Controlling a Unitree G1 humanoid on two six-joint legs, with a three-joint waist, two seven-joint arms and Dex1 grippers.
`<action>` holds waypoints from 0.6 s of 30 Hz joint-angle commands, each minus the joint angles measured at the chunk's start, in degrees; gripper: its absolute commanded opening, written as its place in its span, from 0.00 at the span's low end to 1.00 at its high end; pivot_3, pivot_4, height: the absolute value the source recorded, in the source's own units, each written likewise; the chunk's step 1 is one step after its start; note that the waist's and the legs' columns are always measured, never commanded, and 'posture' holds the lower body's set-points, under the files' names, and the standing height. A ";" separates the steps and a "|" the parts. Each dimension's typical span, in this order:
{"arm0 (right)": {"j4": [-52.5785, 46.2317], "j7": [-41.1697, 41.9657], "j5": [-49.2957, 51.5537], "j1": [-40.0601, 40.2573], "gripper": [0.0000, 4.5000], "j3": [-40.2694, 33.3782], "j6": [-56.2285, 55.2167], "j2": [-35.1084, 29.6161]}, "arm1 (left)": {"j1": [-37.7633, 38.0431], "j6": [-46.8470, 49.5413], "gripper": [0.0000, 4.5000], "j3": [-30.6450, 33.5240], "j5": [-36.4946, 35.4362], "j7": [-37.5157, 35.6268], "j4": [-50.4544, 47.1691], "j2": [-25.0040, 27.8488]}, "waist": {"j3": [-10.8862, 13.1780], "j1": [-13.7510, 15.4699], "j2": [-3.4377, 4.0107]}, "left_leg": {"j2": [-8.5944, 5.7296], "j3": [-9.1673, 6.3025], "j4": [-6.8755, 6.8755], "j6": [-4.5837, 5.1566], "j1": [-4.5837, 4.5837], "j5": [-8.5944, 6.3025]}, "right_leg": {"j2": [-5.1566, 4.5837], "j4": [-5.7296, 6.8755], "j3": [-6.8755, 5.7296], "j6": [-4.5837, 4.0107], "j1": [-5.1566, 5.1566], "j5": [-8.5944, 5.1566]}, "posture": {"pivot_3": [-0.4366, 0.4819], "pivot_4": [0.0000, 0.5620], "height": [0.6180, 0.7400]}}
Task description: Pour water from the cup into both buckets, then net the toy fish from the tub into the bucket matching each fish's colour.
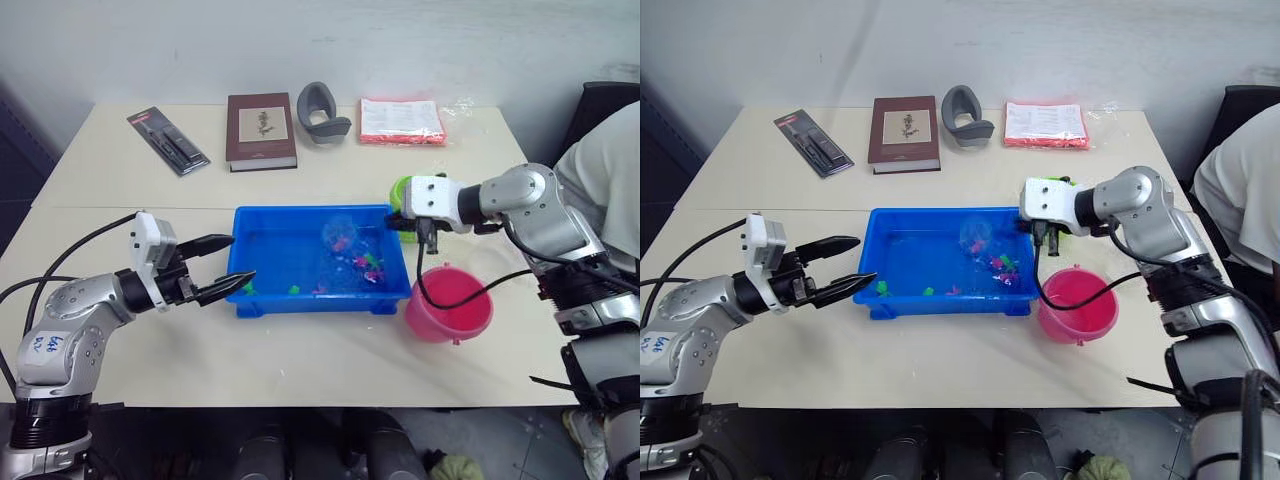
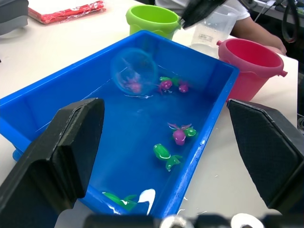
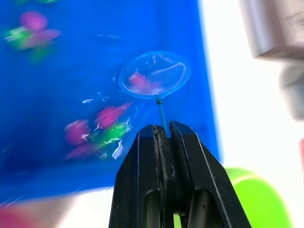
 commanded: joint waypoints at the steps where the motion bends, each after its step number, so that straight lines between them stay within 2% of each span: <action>1: -3.67 2.12 4.25 0.21 0.00 -5.42 3.88 -1.52 | 0.29 -0.39 0.99 0.65 -1.31 0.05 -2.05 0.04 | 0.00 0.00 0.00 | 0.01 -0.02 0.00 0.00 -0.01 0.00 | 0.00 -0.01 -0.01 0.00 0.00 0.00 | 0.48 0.27 1.00; 5: -16.09 7.31 16.22 4.78 0.00 -11.65 23.35 -4.39 | 0.95 0.06 0.99 0.75 -1.75 -0.31 -2.31 0.32 | 0.01 0.27 0.01 | 0.03 -0.07 -0.01 0.01 -0.04 0.00 | 0.01 -0.02 -0.05 0.00 0.00 0.00 | 0.48 0.27 1.00; 8: -21.33 7.92 18.31 7.70 0.00 -13.59 30.16 -8.02 | 1.40 0.24 0.99 0.82 -1.99 -0.57 -2.43 0.49 | 0.01 0.58 0.02 | 0.04 -0.09 0.01 0.03 -0.04 -0.01 | -0.01 -0.03 -0.06 0.00 0.01 0.00 | 0.48 0.27 1.00; 11: -22.10 7.86 14.65 9.54 0.00 -13.11 24.78 -11.34 | 1.46 0.27 0.99 0.51 -2.13 -0.82 -2.24 0.63 | 0.01 0.65 0.02 | 0.02 -0.09 0.01 0.03 0.02 -0.04 | -0.03 -0.17 -0.05 -0.01 0.05 -0.01 | 0.48 0.27 1.00; 13: -20.86 8.06 10.64 10.08 0.00 -11.64 16.13 -12.97 | 1.00 0.30 0.99 0.00 -2.08 -1.04 -1.85 0.61 | 0.01 0.55 0.03 | 0.01 -0.06 0.00 0.01 0.04 -0.05 | -0.03 -0.16 -0.02 -0.01 0.04 -0.01 | 0.48 0.27 1.00; 18: -16.03 7.14 3.82 10.33 0.00 -9.12 1.78 -13.08 | 0.28 0.29 0.99 -0.49 -1.95 -1.20 -1.36 0.39 | 0.02 0.50 0.03 | 0.02 0.03 -0.01 -0.03 0.07 -0.04 | 0.04 -0.14 0.02 -0.01 0.02 -0.01 | 0.48 0.27 1.00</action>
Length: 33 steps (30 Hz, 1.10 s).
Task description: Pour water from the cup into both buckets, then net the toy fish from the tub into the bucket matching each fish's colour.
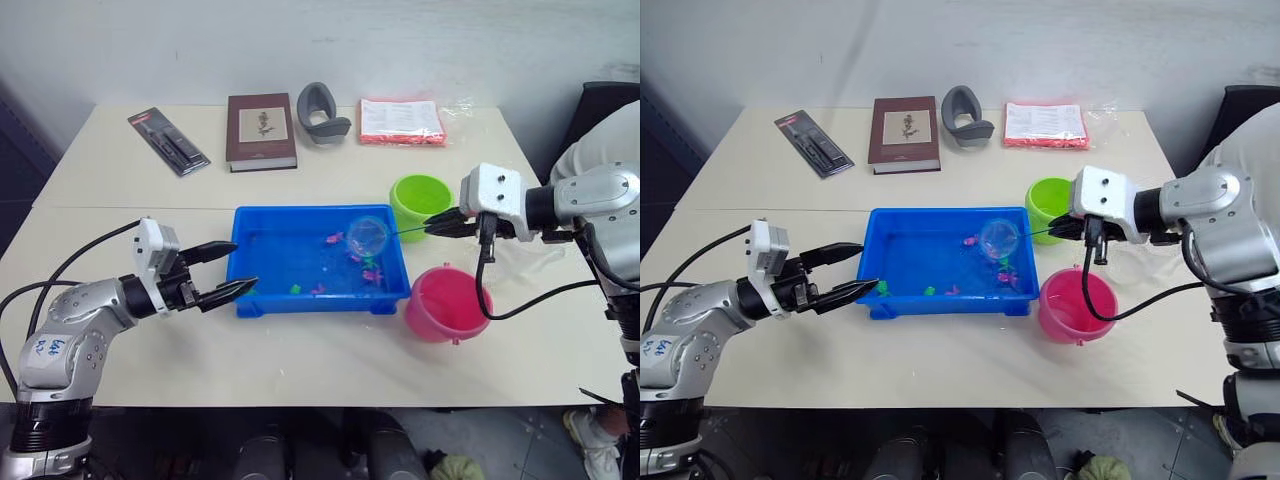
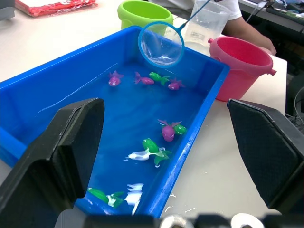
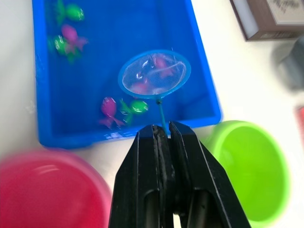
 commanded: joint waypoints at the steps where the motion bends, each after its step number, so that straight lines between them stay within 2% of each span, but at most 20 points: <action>1: 2.74 -0.80 -4.22 -0.46 0.00 1.21 -9.24 0.07 | -0.56 -0.33 0.99 0.06 -0.85 -0.37 -1.12 0.35 | 0.00 0.01 0.00 | 0.00 0.02 0.00 0.00 0.00 0.00 | 0.00 0.00 0.01 0.00 0.00 0.00 | 0.48 0.27 1.00; 6: 7.66 -0.60 -8.27 -1.73 0.00 3.48 -17.73 0.76 | -0.56 -0.17 0.99 0.15 -0.99 -0.37 -1.22 0.40 | 0.00 0.06 0.00 | 0.00 0.02 0.00 0.01 0.00 0.01 | -0.01 0.00 0.02 0.00 -0.01 0.00 | 0.48 0.27 1.00; 11: 15.06 0.35 -11.59 -6.41 0.00 6.02 -25.98 1.55 | -0.58 0.59 0.99 -0.45 -1.40 -1.55 -1.28 1.02 | 0.00 0.01 0.00 | -0.01 0.03 0.04 0.02 0.02 0.02 | -0.02 0.02 0.04 0.00 0.01 0.00 | 0.48 0.27 1.00; 16: 16.70 0.68 -14.11 -9.07 0.00 7.68 -29.92 2.87 | -1.30 0.38 0.99 -0.80 -1.08 -2.15 -0.50 1.05 | 0.00 0.14 0.00 | 0.00 0.00 0.03 0.01 0.01 0.02 | -0.02 0.02 0.02 -0.01 0.01 -0.01 | 0.48 0.27 1.00; 21: 18.01 4.66 -15.09 -11.21 0.00 9.37 -33.03 2.03 | -1.88 0.25 0.99 -1.17 -0.86 -2.62 0.22 0.99 | 0.01 0.12 0.01 | -0.01 0.01 0.04 0.02 0.00 0.03 | -0.03 0.05 0.02 -0.01 0.01 -0.01 | 0.48 0.27 1.00; 27: 16.61 8.99 -15.13 -11.28 0.00 10.31 -33.18 1.78 | -2.27 0.14 0.99 -1.23 -0.65 -3.15 0.85 1.15 | 0.01 0.18 0.01 | -0.01 -0.02 0.04 0.03 0.00 0.03 | -0.04 0.06 0.00 -0.01 0.04 -0.01 | 0.48 0.27 1.00; 33: 11.06 13.22 -12.12 -7.46 0.00 9.83 -24.80 1.86 | -1.56 -0.39 0.99 -0.82 -0.27 -4.94 1.44 2.60 | 0.01 0.24 0.01 | 0.00 -0.08 0.05 0.03 0.00 0.03 | -0.04 0.08 -0.07 -0.01 0.09 -0.01 | 0.48 0.27 1.00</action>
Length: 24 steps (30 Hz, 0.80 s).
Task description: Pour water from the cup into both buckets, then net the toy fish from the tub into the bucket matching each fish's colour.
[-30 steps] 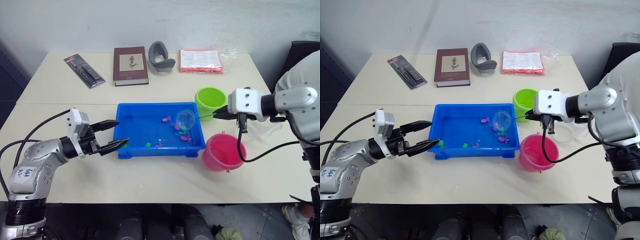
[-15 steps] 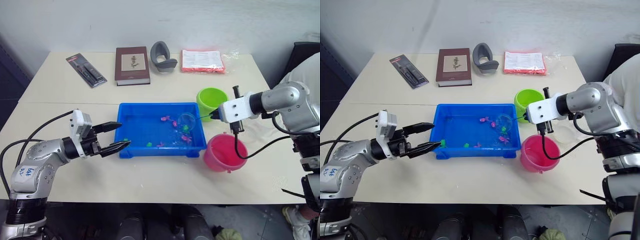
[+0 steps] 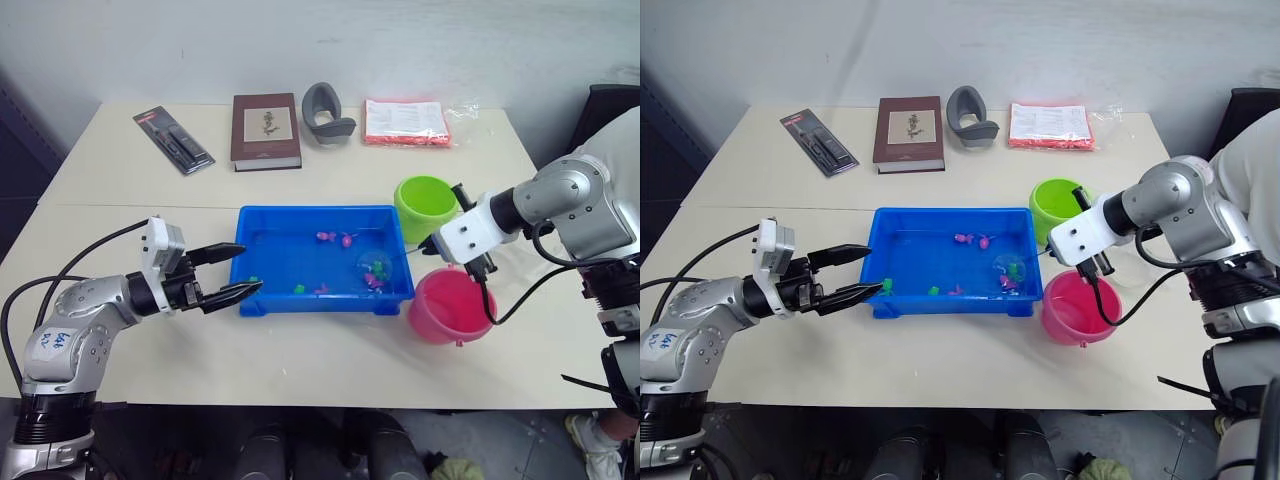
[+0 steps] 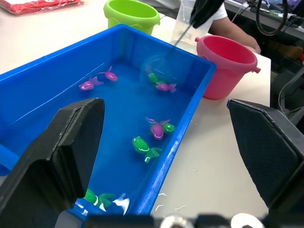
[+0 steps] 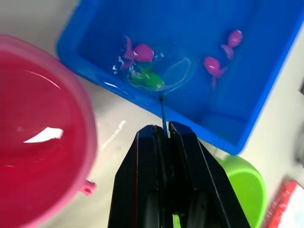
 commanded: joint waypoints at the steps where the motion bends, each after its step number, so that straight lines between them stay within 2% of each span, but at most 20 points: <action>1: -2.37 2.05 1.14 1.75 0.00 -0.89 5.13 -1.28 | 0.08 -1.00 0.99 0.81 -0.14 -1.88 -0.37 2.08 | 0.00 0.01 0.00 | -0.01 -0.01 0.01 0.00 0.00 0.00 | -0.01 0.01 0.00 0.00 0.01 0.00 | 0.48 0.27 1.00; 8: -4.00 3.27 6.02 3.13 0.00 -2.78 16.11 -0.91 | 1.59 -2.92 0.99 0.58 0.56 -5.55 0.08 4.60 | 0.01 0.01 0.02 | -0.01 -0.07 0.01 0.01 0.01 0.00 | -0.03 -0.04 -0.07 0.00 0.05 0.00 | 0.48 0.27 1.00; 17: -7.93 3.38 18.15 3.33 0.00 -8.97 39.31 -0.44 | 2.61 -4.14 0.99 1.22 0.55 -6.33 0.18 5.07 | 0.02 -0.07 0.04 | 0.01 -0.09 0.01 0.01 0.01 0.00 | -0.03 -0.03 -0.08 -0.01 0.05 0.00 | 0.48 0.27 1.00; 24: -6.58 0.82 23.07 5.26 0.00 -13.50 45.33 0.35 | 1.83 -4.29 0.99 0.60 0.56 -6.04 0.36 4.72 | 0.02 -0.08 0.04 | -0.01 -0.08 0.00 0.00 0.01 -0.01 | -0.04 -0.02 -0.07 -0.01 0.05 0.00 | 0.48 0.27 1.00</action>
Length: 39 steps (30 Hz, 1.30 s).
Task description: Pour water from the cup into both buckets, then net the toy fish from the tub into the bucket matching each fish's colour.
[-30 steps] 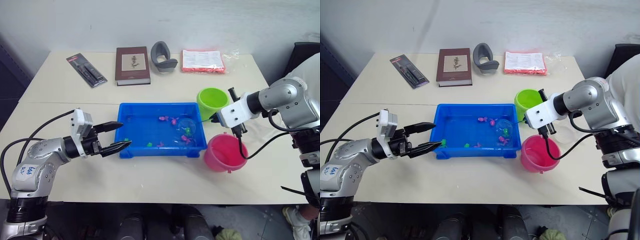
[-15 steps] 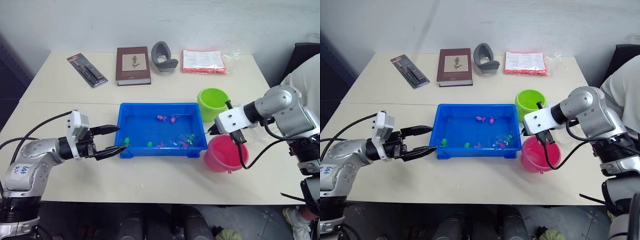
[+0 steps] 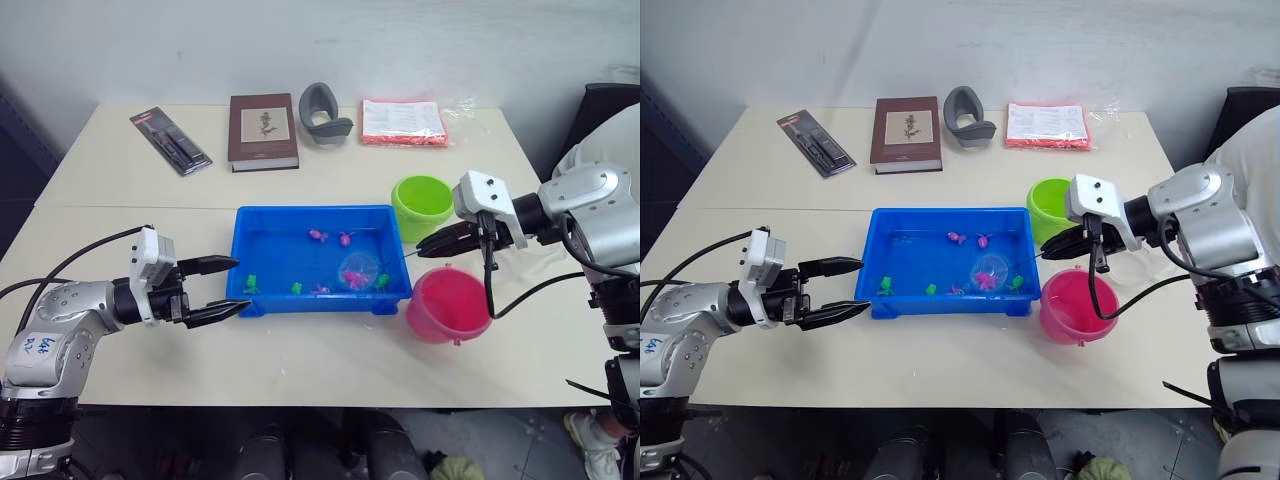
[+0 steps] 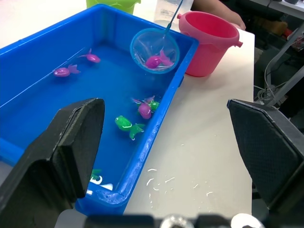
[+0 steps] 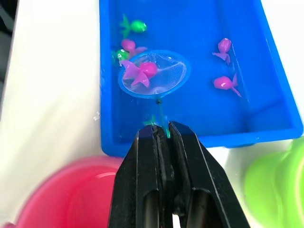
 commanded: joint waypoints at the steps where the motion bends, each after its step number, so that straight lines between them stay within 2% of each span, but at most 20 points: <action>1: 0.31 -1.12 4.17 -0.36 0.00 -5.27 3.36 0.02 | -0.95 -0.95 0.99 0.53 0.02 -0.14 -0.67 0.57 | 0.00 0.01 0.00 | 0.00 0.00 0.00 0.00 0.00 0.00 | 0.00 0.00 0.00 0.00 0.00 0.00 | 0.48 0.27 1.00; 6: -2.02 -1.88 8.90 3.06 0.00 -10.95 6.84 -1.72 | -1.73 -1.02 0.99 0.18 -0.33 -0.43 -1.13 0.27 | 0.00 0.14 0.00 | 0.01 -0.04 -0.01 0.00 -0.01 0.00 | 0.01 0.01 -0.05 0.00 0.02 0.00 | 0.48 0.27 1.00; 10: -11.32 -6.05 15.85 10.39 0.00 -19.92 12.60 -2.75 | -3.27 -1.52 0.99 -0.37 -0.26 -0.90 -0.56 0.22 | 0.01 0.21 0.01 | 0.00 -0.07 -0.02 0.01 -0.05 -0.01 | 0.00 0.01 -0.08 0.01 0.03 0.01 | 0.48 0.27 1.00; 14: -21.73 -11.68 20.78 22.54 0.00 -31.42 18.12 -3.93 | -6.41 -1.29 0.99 -2.60 -0.28 0.35 -1.07 -1.86 | 0.01 0.84 0.03 | 0.00 -0.11 -0.02 0.00 -0.04 -0.01 | 0.00 -0.02 -0.10 0.01 0.07 0.01 | 0.48 0.27 1.00; 20: -31.94 -17.09 24.98 42.33 0.00 -49.06 17.57 0.30 | -9.40 -0.14 0.99 -3.47 -0.81 1.14 -0.46 -3.08 | 0.00 1.52 0.02 | -0.01 -0.07 -0.04 0.00 0.05 -0.03 | 0.05 -0.06 -0.04 0.05 0.16 0.03 | 0.48 0.27 1.00; 24: -34.89 -18.11 23.22 54.53 0.00 -56.78 9.74 5.38 | -10.58 0.61 0.99 -5.40 -1.11 -1.00 0.06 -3.18 | 0.00 1.65 0.03 | -0.03 0.03 -0.04 0.01 0.13 -0.02 | 0.07 -0.07 0.07 0.05 0.18 0.03 | 0.48 0.27 1.00; 27: -35.64 -19.69 21.53 61.08 0.00 -59.45 2.91 9.90 | -11.74 0.83 0.99 -6.78 -0.96 -2.04 0.63 -3.77 | 0.00 1.66 0.02 | -0.04 0.04 -0.04 0.01 0.19 -0.02 | 0.10 -0.09 0.10 0.05 0.24 0.02 | 0.48 0.27 1.00; 30: -35.14 -22.67 18.41 64.77 0.00 -59.30 -5.53 14.86 | -12.80 0.74 0.99 -8.72 -0.67 -2.38 0.66 -5.24 | 0.00 1.51 0.02 | -0.05 0.16 -0.05 0.00 0.36 -0.03 | 0.11 -0.05 0.24 0.05 0.31 0.02 | 0.48 0.27 1.00; 35: -30.52 -26.75 9.36 68.97 0.00 -57.74 -26.72 21.70 | -13.46 0.69 0.99 -10.94 -0.37 -2.04 -0.31 -7.50 | 0.00 1.43 0.02 | -0.05 0.29 -0.14 -0.05 0.61 -0.05 | 0.17 0.01 0.40 0.06 0.39 0.02 | 0.48 0.27 1.00; 39: -28.65 -29.51 6.32 70.57 0.00 -56.62 -35.93 23.15 | -13.24 0.81 0.99 -11.47 -0.51 -1.76 -0.81 -7.92 | 0.00 0.93 0.05 | -0.03 0.40 -0.15 -0.08 0.72 -0.06 | 0.20 0.06 0.52 0.05 0.40 0.01 | 0.48 0.27 1.00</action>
